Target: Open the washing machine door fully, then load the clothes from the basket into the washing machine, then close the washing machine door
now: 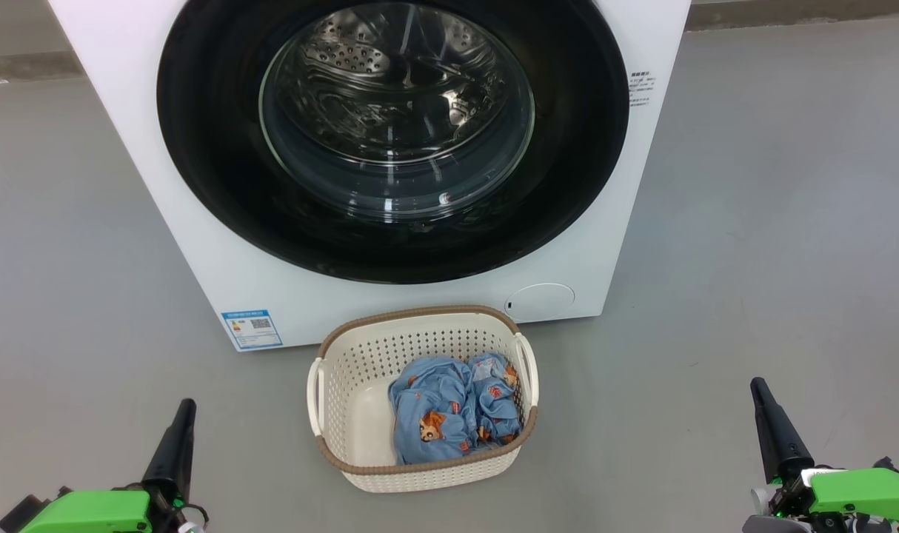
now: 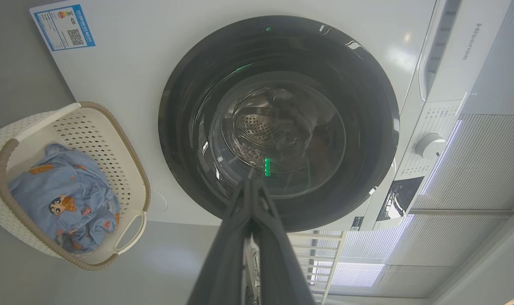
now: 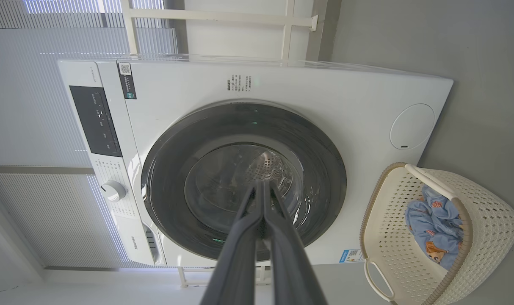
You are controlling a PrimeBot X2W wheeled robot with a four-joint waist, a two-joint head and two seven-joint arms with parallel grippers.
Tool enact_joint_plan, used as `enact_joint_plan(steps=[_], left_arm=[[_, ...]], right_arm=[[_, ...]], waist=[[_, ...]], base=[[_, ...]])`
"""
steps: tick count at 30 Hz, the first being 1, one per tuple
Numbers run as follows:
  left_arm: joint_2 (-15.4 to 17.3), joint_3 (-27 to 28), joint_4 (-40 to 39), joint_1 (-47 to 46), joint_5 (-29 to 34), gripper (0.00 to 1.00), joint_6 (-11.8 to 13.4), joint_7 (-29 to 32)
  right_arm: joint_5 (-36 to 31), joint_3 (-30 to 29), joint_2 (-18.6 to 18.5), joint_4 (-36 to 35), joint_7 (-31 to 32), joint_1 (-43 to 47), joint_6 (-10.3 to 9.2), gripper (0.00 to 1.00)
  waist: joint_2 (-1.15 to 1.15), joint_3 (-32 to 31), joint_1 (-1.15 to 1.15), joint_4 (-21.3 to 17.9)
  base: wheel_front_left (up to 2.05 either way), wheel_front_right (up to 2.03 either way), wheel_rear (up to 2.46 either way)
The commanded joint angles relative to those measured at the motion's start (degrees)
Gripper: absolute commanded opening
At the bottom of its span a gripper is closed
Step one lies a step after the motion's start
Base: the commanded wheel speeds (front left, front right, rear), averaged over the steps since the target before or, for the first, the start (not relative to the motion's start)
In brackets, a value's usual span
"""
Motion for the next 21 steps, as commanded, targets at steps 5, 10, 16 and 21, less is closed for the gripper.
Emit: enact_joint_plan(steps=[5, 10, 16, 21], left_arm=[[0.7, 1.9, -1.1, -0.7, 0.8, 0.0, -0.2, 0.4], [0.7, 1.9, -1.1, -0.7, 0.8, 0.0, -0.2, 0.4], [-0.3, -0.2, 1.1, 0.4, -0.1, 1.0, 0.0, 0.0], [-0.9, -0.3, 2.4, 1.5, 0.1, 1.0, 0.0, -0.3]], right_arm=[[1.2, 1.5, -0.3, -1.4, 0.4, -2.3, -0.06, 0.0], [1.2, 1.5, -0.3, -1.4, 0.4, -2.3, -0.06, 0.0], [-0.1, 0.0, 0.2, 1.1, -0.1, 0.6, 0.0, 1.0], [-0.4, 0.1, 0.6, 2.4, -0.4, 1.4, 0.0, 1.0]], waist=[[0.0, 0.0, 0.0, 0.0], [0.0, 0.0, 0.0, 0.0], [0.0, 0.0, 0.0, 0.0], [0.0, 0.1, 0.01, 0.0]], base=[[0.0, 0.0, 0.0], [0.0, 0.0, 0.0], [0.0, 0.0, 0.0], [0.0, 0.0, 0.0]])
